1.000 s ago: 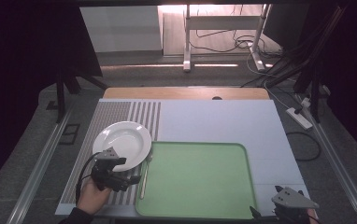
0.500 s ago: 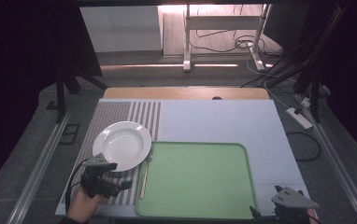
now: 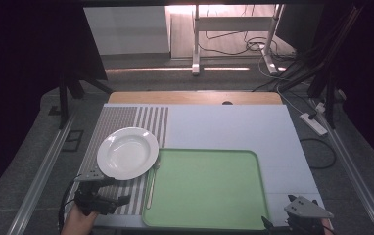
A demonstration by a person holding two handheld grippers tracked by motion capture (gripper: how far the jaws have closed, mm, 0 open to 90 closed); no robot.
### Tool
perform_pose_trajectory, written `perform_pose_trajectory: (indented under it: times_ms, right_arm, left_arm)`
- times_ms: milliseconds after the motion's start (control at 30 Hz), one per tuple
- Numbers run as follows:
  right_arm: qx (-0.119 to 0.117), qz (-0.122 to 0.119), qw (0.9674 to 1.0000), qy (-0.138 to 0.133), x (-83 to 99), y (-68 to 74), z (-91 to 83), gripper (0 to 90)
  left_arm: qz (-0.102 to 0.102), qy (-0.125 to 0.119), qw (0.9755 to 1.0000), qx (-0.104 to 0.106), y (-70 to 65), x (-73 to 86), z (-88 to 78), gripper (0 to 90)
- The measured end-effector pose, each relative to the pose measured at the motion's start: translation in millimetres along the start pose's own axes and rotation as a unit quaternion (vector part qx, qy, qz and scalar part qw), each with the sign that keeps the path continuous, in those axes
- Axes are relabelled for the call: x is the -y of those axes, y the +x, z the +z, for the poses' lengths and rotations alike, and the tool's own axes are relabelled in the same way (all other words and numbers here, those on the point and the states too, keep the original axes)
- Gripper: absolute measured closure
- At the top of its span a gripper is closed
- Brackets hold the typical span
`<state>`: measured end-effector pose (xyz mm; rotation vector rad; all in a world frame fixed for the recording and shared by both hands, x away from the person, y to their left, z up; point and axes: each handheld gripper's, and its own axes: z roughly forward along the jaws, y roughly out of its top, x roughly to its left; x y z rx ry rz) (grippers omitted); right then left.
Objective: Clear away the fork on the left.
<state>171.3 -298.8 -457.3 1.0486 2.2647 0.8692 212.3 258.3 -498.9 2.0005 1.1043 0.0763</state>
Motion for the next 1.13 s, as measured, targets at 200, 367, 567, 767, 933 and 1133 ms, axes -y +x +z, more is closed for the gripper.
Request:
perform_pose_trajectory:
  times_ms: [200, 367, 567, 767, 933, 1133]
  right_arm:
    - [0.0, 0.0, 1.0, 0.0, -0.1, 0.2, 0.1, 0.0]
    - [0.0, -0.001, 1.0, 0.001, -0.1, 0.2, 0.3, 0.0]
    - [0.001, -0.001, 1.0, 0.001, 0.0, 0.3, 0.2, 0.0]
    - [0.001, -0.001, 1.0, 0.002, 0.0, 0.3, 0.3, 0.0]
    - [0.001, -0.001, 1.0, 0.003, 0.0, 0.6, 0.2, 0.0]
    - [0.003, -0.002, 1.0, 0.004, 0.4, 0.8, 0.2, 0.0]
  left_arm:
    - [0.002, -0.016, 0.9998, -0.013, -3.1, 4.7, -8.2, 0.0]
    - [0.004, -0.022, 0.9994, -0.025, -3.9, 8.3, -14.5, 0.0]
    - [0.013, -0.019, 0.9987, -0.045, -7.0, 11.4, -19.4, 0.0]
    - [0.014, -0.021, 0.9978, -0.061, -8.0, 15.8, -25.1, 0.0]
    - [0.014, -0.024, 0.9972, -0.069, -8.5, 19.2, -29.5, 0.0]
    - [0.008, -0.026, 0.9976, -0.063, -6.4, 18.8, -29.5, 0.0]
